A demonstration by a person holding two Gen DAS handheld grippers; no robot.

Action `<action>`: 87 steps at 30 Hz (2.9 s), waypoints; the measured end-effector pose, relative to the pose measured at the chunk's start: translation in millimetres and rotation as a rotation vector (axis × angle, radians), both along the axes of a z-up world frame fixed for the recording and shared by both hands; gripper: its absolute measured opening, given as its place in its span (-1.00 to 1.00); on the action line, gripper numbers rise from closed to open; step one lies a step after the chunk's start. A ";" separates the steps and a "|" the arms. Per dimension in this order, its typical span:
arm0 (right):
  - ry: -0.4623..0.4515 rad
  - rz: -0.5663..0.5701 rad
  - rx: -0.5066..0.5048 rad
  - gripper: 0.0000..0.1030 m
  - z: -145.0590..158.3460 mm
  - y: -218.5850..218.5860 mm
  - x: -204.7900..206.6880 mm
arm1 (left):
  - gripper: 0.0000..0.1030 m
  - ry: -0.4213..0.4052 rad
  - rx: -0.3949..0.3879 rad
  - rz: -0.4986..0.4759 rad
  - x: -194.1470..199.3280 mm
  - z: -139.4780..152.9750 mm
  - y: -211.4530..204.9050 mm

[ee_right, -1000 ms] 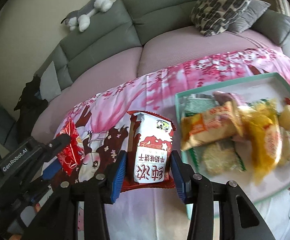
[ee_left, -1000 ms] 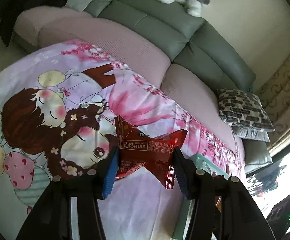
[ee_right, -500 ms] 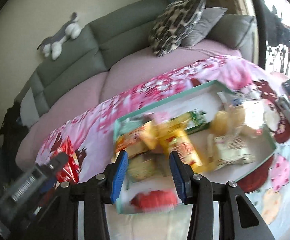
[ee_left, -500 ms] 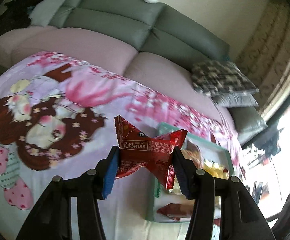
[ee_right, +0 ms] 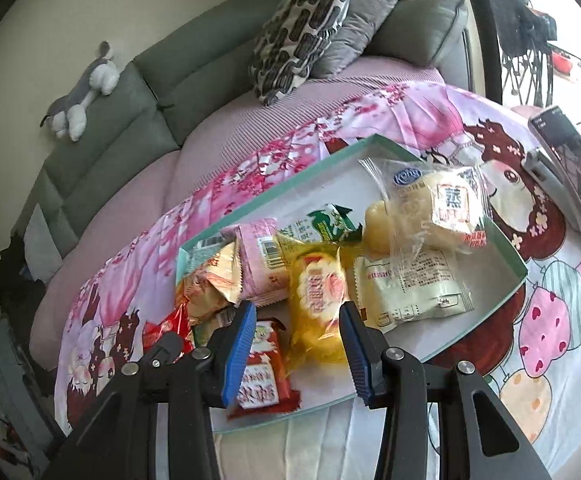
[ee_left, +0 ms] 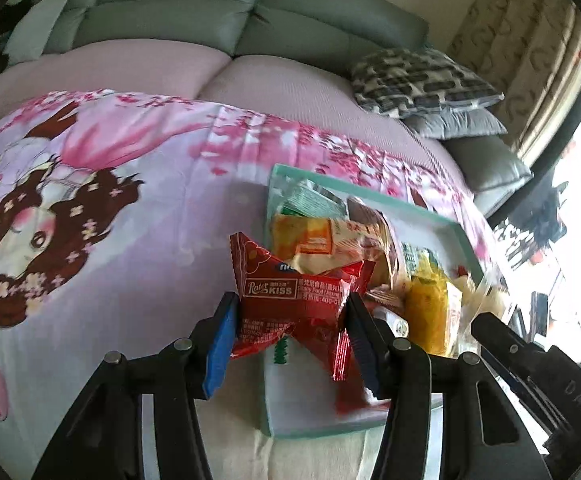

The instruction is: Organize snacks

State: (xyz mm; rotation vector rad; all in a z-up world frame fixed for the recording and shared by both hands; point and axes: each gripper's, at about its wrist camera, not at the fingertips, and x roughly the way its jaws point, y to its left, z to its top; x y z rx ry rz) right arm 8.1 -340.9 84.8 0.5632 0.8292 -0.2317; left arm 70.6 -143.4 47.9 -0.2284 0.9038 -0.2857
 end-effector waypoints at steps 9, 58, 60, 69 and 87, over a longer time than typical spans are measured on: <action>0.013 0.001 0.012 -0.10 -6.4 -2.0 1.3 | 0.09 -0.034 0.032 -0.060 -1.9 0.9 -15.5; 0.137 0.239 -0.248 1.00 -14.4 75.1 -15.4 | 0.97 0.040 0.509 0.283 -45.5 -5.8 75.7; 0.138 0.238 -0.243 1.00 -15.9 74.1 -15.2 | 0.97 0.048 0.528 0.279 -44.1 -9.5 74.4; 0.137 0.225 -0.228 1.00 -16.7 69.2 -15.8 | 0.97 0.064 0.509 0.265 -42.5 -12.9 74.1; 0.144 0.222 -0.225 1.00 -18.1 69.5 -15.2 | 0.97 0.077 0.485 0.253 -41.8 -13.9 75.6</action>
